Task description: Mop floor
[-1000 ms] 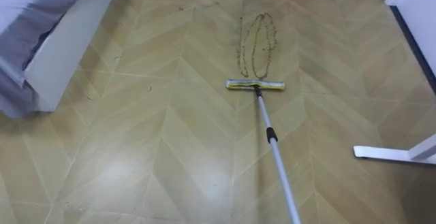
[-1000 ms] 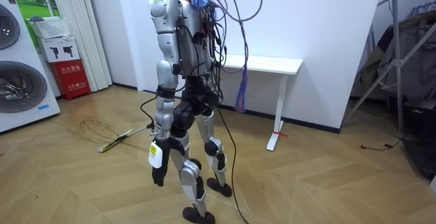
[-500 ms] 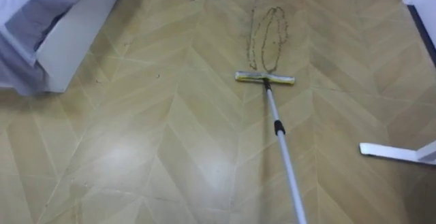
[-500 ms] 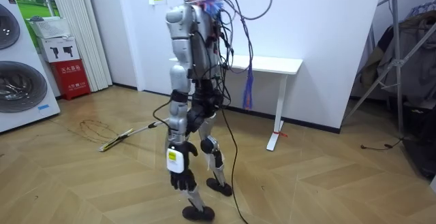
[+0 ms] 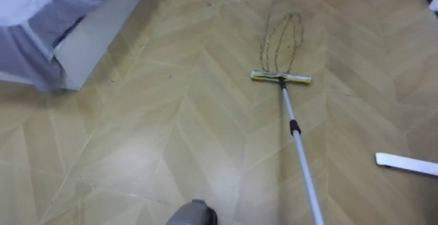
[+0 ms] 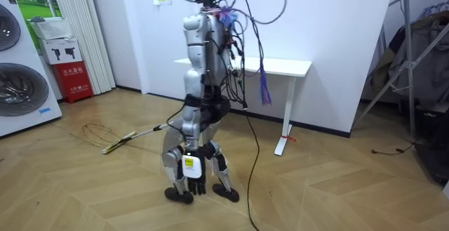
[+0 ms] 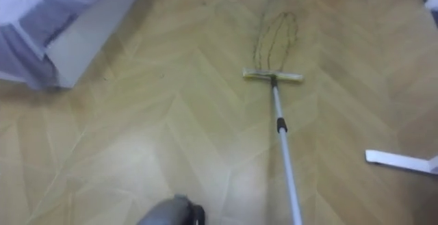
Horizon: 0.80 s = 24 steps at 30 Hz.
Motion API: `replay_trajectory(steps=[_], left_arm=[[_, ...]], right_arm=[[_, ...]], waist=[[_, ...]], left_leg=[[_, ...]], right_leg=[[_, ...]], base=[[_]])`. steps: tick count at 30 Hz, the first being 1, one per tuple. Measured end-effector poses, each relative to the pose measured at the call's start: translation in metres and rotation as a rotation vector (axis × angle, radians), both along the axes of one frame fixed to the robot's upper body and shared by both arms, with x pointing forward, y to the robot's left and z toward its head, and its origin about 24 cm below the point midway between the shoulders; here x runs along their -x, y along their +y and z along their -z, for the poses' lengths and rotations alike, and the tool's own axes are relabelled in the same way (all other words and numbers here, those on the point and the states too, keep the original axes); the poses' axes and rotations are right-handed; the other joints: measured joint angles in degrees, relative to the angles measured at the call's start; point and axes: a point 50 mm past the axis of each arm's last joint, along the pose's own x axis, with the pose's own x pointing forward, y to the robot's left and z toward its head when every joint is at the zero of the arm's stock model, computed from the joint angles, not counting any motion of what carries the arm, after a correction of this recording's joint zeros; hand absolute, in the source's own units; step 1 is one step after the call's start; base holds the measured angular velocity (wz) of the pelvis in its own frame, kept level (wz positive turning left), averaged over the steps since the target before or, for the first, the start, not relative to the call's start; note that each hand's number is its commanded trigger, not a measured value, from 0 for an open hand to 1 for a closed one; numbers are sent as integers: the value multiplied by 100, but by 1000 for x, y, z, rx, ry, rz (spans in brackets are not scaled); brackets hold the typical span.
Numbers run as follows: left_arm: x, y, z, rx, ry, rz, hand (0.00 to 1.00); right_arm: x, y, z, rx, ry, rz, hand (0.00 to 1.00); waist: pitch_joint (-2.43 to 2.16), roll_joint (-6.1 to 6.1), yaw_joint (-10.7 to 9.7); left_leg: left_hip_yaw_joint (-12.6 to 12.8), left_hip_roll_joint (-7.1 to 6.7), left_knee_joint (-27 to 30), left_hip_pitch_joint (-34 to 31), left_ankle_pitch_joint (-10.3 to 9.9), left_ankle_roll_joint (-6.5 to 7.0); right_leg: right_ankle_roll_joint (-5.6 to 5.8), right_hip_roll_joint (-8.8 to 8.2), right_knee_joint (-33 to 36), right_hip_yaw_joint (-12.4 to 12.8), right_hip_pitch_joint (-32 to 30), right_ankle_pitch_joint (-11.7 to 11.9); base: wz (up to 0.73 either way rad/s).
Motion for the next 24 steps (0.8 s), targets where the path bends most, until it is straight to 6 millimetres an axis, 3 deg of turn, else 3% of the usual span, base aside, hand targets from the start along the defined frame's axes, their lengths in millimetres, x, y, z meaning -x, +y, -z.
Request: replay_trajectory(steps=[1, 3, 5, 7, 8, 10, 11, 12, 13, 14, 15, 17, 18, 19, 21, 24], left_arm=[[-1, -1, 0, 1, -1, 6, 0], [-10, -6, 1, 15, -25, 11, 0], [-28, -14, 2, 11, -71, 27, 0], [-44, -14, 0, -15, -117, 37, 0], [-50, -15, -1, -32, -140, 42, 0], [-53, -15, -1, -55, -145, 40, 0], [-54, -16, -1, -70, -146, 37, 0], [-54, -17, -1, -82, -145, 24, 0], [-53, -19, -1, -84, -142, 16, 0], [-49, -23, 1, -84, -131, 7, 0], [-45, -26, 2, -74, -122, -3, 0], [-45, -28, 3, -68, -119, -11, 0], [-46, -26, 2, -69, -130, -37, 0], [-45, -26, 2, -67, -130, -55, 0], [-43, -26, 3, -60, -128, -94, 0], [-45, -21, 1, -80, -139, -88, 0]], right_arm=[[5, -2, 0, 5, 12, 5, 100], [5, -15, -4, 17, -2, 30, 100], [21, -35, -9, 89, 37, 35, 100], [38, -37, -7, 143, 109, 26, 100], [51, -34, -4, 157, 162, 28, 100], [70, -22, 1, 156, 241, 27, 100], [81, -13, 4, 151, 275, 28, 100], [89, -6, 7, 144, 301, 29, 100], [92, -4, 7, 143, 311, 26, 100], [95, -1, 8, 147, 324, 18, 100], [95, -1, 8, 153, 332, 6, 100], [81, -2, 8, 170, 308, -25, 100], [67, -3, 7, 182, 282, -34, 100], [60, -5, 6, 191, 269, -40, 100], [22, -20, -3, 248, 189, -51, 100], [-25, -28, -15, 280, 64, -51, 100]], waist=[[-7, -11, -15], [16, 47, -70], [-104, 258, -171], [-85, 391, -189], [-50, 453, -267], [-66, 487, -343], [-59, 469, -371], [-54, 408, -409], [-40, 418, -465], [-65, 417, -483], [-62, 413, -429], [-50, 384, -388], [20, 261, -339], [24, 227, -300], [38, 188, -62], [91, 88, 34]], left_leg=[[26, -68, 45, -11, -116, 163], [54, -263, 281, -34, -399, 322], [-27, -492, 517, -15, -768, 492], [-87, -573, 525, 17, -927, 552], [-141, -569, 514, 12, -1002, 569], [-174, -568, 407, 21, -1033, 537], [-191, -568, 364, 36, -1073, 498], [-195, -566, 388, 38, -1179, 444], [-256, -549, 455, 41, -1258, 411], [-335, -493, 622, 48, -1432, 319], [-420, -378, 831, 27, -1581, 221], [-539, -235, 1139, -46, -1768, 36], [-533, -166, 1449, -113, -1803, -28], [-511, -115, 1645, -176, -1814, -50], [-573, 101, 2548, -498, -1738, -178], [-571, 167, 3005, -661, -1574, -357]], right_leg=[[33, -56, 72, 10, -15, -11], [326, -318, 918, 36, -391, 235], [537, -462, 2097, 352, -944, 1070], [565, -475, 2371, 527, -1475, 1167], [570, -487, 2272, 535, -1926, 1100], [572, -449, 1614, 646, -2534, 1086], [589, -437, 830, 707, -2771, 1140], [564, -428, 89, 735, -2911, 1404], [533, -406, -9, 718, -2939, 1601], [456, -342, -77, 626, -2866, 1774], [303, -252, -51, 481, -2800, 1785], [158, -161, 50, 303, -2776, 1627], [89, -106, 199, 294, -2777, 1472], [48, -65, 257, 284, -2776, 1399], [-89, 135, 544, 259, -2751, 1106], [-128, 215, 716, 292, -2672, 898]], base=[[4], [12], [41], [28], [21], [8], [0], [5], [8], [-5], [-16], [-17], [-8], [-15], [-25], [2]])
